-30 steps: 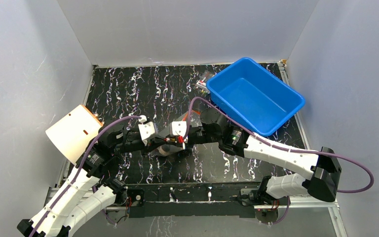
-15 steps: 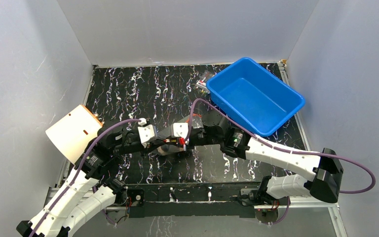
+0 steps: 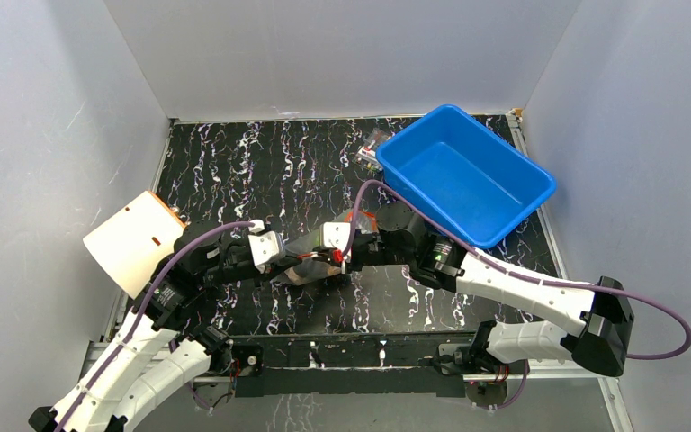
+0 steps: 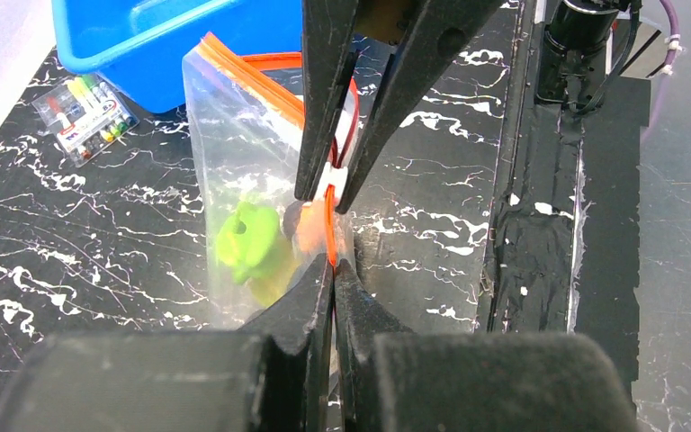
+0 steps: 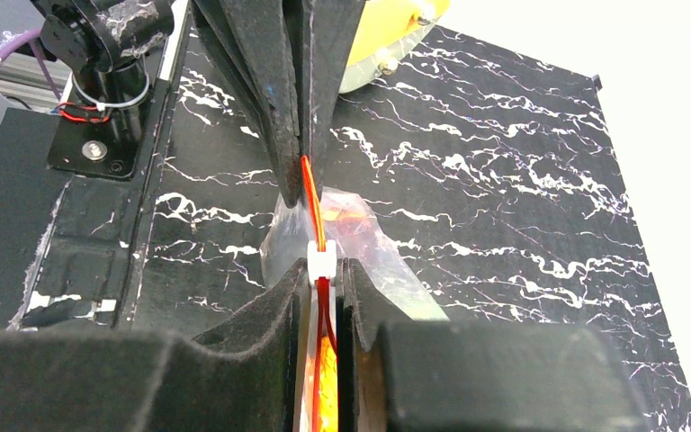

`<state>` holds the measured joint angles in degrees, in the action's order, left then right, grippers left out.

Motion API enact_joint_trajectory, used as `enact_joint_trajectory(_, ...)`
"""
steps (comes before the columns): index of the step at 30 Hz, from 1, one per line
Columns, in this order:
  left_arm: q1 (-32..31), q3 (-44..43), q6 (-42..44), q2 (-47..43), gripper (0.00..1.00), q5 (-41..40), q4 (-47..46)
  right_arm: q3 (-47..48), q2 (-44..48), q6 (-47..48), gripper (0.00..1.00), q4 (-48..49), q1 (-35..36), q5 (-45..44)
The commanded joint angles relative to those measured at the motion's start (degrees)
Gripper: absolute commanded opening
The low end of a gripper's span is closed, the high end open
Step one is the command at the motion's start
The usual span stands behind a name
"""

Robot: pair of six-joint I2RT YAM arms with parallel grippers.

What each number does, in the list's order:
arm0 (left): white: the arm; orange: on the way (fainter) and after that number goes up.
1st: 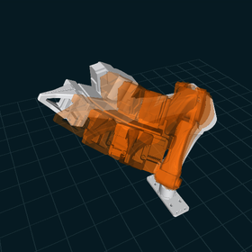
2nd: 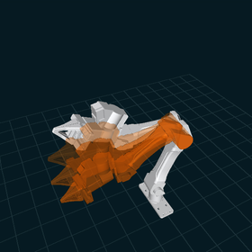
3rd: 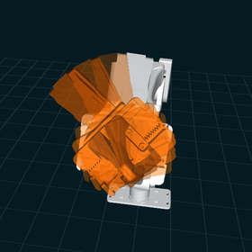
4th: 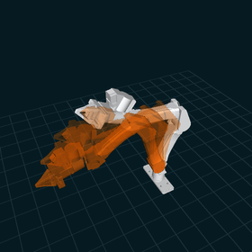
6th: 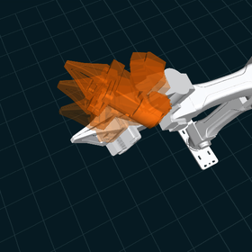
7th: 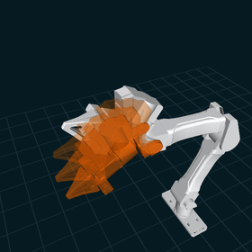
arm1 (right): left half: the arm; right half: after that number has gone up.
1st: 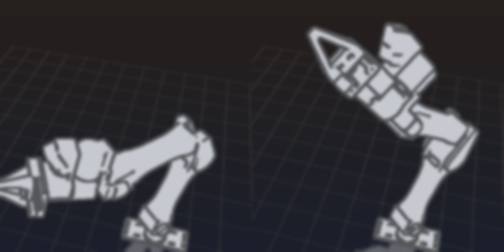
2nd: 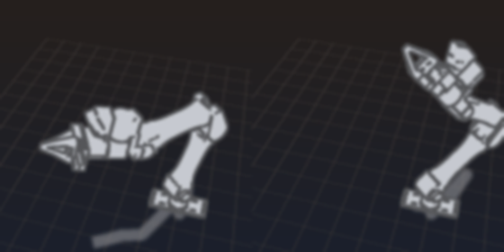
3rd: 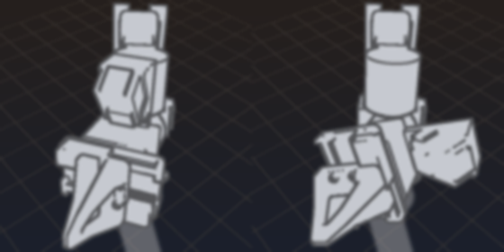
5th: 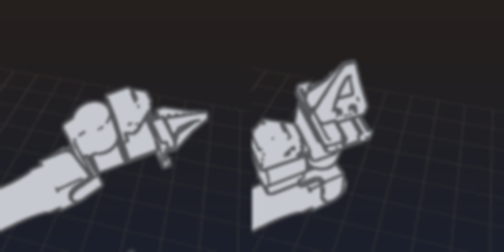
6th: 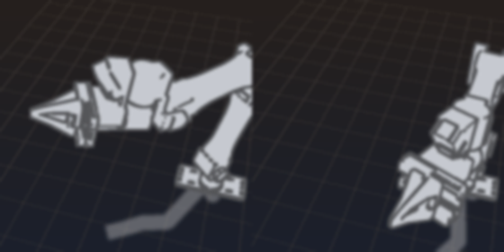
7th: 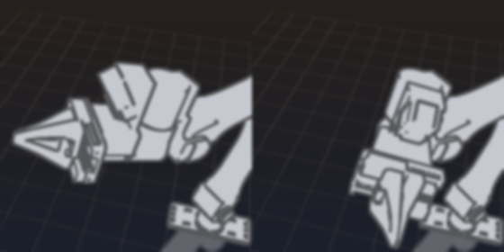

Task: Place the food in the zip-top bag and seal the zipper
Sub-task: Zip the zipper food storage bag at the center of the board.

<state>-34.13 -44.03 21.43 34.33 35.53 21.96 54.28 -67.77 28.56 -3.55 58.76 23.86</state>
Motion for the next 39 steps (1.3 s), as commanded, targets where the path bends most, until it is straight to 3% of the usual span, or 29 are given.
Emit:
enact_joint_trajectory(1,0.14,-1.64,0.55,-1.01,0.00,0.50,1.75,-0.71,3.12,1.02,0.00,0.12,-2.48,-3.15)
enact_joint_trajectory(6,0.05,-0.28,-1.43,-1.19,0.01,-0.66,-1.30,-1.00,2.92,-0.70,0.00,3.58,-2.60,0.71)
enact_joint_trajectory(12,0.12,-0.42,-2.53,1.00,0.29,1.80,-3.28,-0.32,1.13,-1.84,0.00,5.56,-2.60,3.36)
enact_joint_trajectory(23,0.08,-0.09,-3.13,2.93,0.35,2.42,-6.36,0.02,-0.14,-2.37,0.00,6.60,-2.64,5.59)
enact_joint_trajectory(26,0.14,-0.18,-3.15,3.17,0.31,2.53,-7.15,0.01,-0.07,-2.36,0.00,6.32,-2.60,5.65)
enact_joint_trajectory(30,0.17,-0.44,-2.73,3.60,0.03,3.17,-7.37,0.06,0.01,-2.44,0.00,6.49,-2.60,5.38)
enact_joint_trajectory(31,0.18,-0.44,-2.59,3.52,0.00,3.15,-7.37,0.12,0.14,-2.59,0.00,6.53,-2.62,5.19)
enact_joint_trajectory(32,0.13,-0.56,-2.46,3.47,0.00,3.09,-7.29,0.22,0.11,-2.88,0.00,6.62,-2.60,4.93)
enact_joint_trajectory(36,0.14,-0.71,-2.42,3.47,0.00,3.61,-6.99,0.95,0.27,-4.36,0.22,6.67,-2.60,5.13)
enact_joint_trajectory(39,0.10,-0.58,-2.69,3.23,0.00,3.56,-7.22,1.34,0.34,-4.95,0.31,6.80,-2.60,6.26)
